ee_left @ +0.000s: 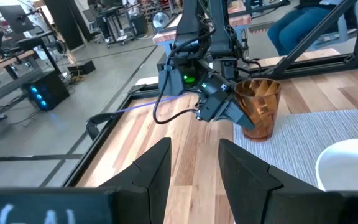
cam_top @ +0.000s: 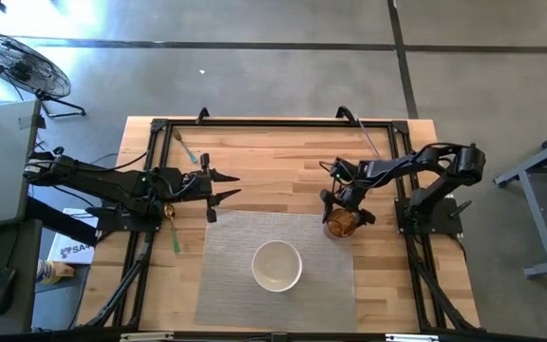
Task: Pick & Place Utensil
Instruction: Put the brown cup to the top right on the gray mat
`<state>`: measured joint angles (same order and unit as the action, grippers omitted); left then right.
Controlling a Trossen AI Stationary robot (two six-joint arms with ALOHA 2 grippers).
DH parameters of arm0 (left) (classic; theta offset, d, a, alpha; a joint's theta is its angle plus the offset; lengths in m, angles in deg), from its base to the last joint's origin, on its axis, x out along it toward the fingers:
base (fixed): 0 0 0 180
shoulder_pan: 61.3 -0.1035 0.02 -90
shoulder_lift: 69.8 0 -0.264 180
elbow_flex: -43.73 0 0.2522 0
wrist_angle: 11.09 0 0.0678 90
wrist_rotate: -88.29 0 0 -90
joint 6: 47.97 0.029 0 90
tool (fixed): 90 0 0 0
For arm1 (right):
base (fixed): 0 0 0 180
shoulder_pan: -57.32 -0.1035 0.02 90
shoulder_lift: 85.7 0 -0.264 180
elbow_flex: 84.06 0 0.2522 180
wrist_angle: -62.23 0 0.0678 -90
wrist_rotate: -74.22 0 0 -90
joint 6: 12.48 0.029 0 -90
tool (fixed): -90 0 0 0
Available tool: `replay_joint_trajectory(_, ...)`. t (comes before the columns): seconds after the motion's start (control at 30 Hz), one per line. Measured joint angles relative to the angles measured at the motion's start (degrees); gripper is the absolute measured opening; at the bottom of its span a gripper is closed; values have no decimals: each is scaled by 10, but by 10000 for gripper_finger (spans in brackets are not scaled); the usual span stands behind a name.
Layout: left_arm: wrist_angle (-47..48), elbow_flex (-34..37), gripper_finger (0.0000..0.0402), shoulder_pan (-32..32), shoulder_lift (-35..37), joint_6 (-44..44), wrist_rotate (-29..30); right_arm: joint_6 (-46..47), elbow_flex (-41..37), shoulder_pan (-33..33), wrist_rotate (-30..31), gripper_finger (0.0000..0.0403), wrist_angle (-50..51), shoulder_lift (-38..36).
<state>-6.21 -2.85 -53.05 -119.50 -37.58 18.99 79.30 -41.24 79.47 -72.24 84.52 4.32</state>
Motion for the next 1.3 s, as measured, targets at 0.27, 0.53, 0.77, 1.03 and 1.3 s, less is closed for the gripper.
replay_joint_trajectory(0.27,0,0,131,0,0,0,0,-5,0,0,28,400,0,0)
replay_joint_trajectory(0.53,0,0,131,0,0,0,-2,-37,0,15,70,399,0,0)
replay_joint_trajectory(0.77,0,0,131,0,0,0,-2,-66,0,23,87,399,2,0)
replay_joint_trajectory(1.03,0,0,131,0,0,0,-2,-114,1,22,96,399,4,-8)
replay_joint_trajectory(1.3,-1,0,131,0,0,0,-2,-131,1,30,137,399,33,-36)
